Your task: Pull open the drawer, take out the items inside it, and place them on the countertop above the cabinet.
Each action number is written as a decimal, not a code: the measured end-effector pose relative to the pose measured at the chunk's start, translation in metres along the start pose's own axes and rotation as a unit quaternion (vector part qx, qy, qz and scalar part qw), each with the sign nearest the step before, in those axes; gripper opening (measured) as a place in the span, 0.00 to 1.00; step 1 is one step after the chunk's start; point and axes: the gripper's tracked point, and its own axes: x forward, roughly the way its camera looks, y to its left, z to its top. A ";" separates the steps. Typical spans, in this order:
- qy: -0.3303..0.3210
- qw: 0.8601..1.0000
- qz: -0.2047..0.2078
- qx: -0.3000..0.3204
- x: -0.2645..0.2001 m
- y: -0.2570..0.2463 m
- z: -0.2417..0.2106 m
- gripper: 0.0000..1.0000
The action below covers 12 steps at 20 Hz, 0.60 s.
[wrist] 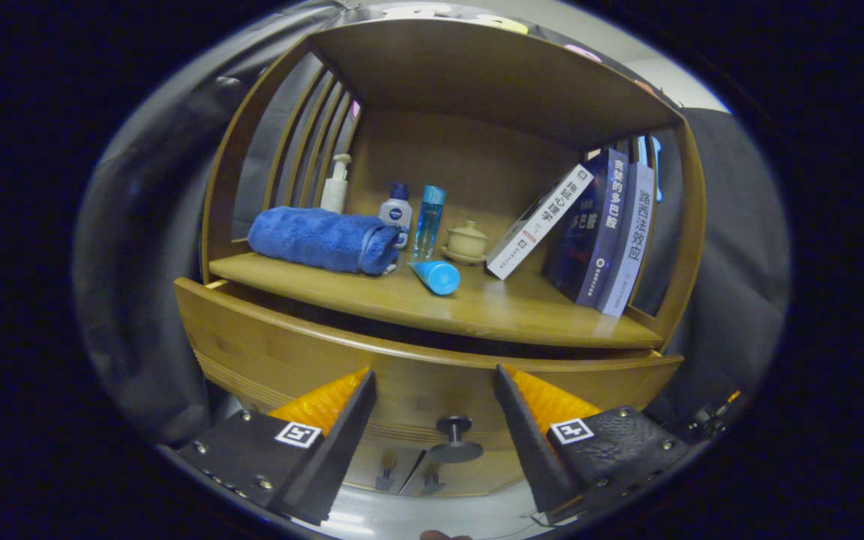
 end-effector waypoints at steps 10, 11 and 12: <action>-0.011 1.000 -0.004 -0.001 0.022 0.002 0.005 0.97; -0.011 1.000 -0.004 0.000 0.022 0.002 0.006 0.97; -0.010 1.000 -0.004 0.000 0.023 0.002 0.006 0.97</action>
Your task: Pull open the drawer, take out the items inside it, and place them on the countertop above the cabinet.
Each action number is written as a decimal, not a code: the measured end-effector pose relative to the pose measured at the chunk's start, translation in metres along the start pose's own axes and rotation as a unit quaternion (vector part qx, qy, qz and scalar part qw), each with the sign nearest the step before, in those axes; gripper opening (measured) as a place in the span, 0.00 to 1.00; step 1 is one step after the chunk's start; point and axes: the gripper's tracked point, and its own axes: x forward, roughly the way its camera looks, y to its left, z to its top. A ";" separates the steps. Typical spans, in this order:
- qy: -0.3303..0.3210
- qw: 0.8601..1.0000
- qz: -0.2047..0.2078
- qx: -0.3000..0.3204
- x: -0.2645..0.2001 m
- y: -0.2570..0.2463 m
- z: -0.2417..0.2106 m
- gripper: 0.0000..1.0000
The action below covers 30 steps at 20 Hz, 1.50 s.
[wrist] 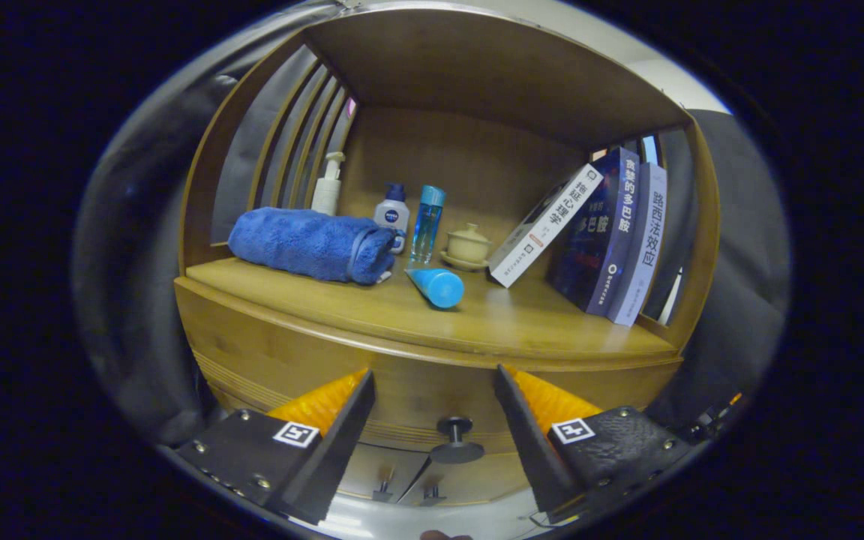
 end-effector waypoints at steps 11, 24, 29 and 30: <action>-0.001 1.000 0.020 0.023 -0.002 0.001 0.001 0.97; -0.111 0.991 0.049 0.048 -0.097 -0.036 0.112 0.97; -0.148 0.985 0.079 0.050 -0.166 -0.040 0.146 0.97; -0.157 0.983 0.081 0.047 -0.179 -0.043 0.153 0.97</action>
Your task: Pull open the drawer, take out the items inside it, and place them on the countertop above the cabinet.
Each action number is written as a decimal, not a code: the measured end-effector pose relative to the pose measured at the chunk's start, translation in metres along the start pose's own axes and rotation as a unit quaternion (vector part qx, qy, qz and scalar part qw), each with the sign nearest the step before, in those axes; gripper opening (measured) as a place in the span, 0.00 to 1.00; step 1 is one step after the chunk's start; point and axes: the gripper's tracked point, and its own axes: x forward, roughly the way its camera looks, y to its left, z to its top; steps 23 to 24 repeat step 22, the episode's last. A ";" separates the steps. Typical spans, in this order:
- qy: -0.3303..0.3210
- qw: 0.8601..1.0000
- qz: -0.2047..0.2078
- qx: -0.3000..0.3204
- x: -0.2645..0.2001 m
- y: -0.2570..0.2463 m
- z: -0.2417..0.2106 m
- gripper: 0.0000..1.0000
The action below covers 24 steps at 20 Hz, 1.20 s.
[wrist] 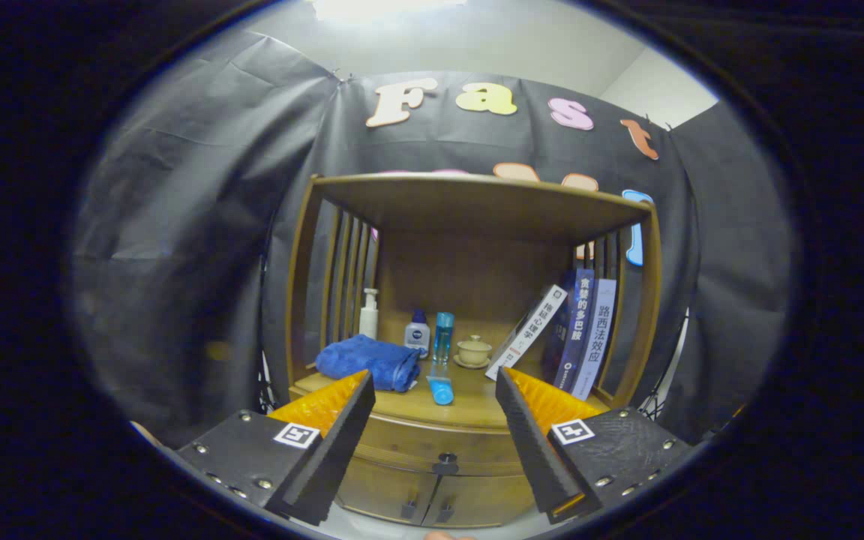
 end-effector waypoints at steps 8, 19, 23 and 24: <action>-0.028 0.999 0.014 -0.009 -0.079 -0.003 0.035 0.96; -0.031 0.999 0.019 -0.024 -0.142 -0.001 0.019 0.96; -0.027 0.999 0.018 -0.015 -0.150 0.002 0.008 0.96; -0.027 0.999 0.018 -0.015 -0.150 0.002 0.008 0.96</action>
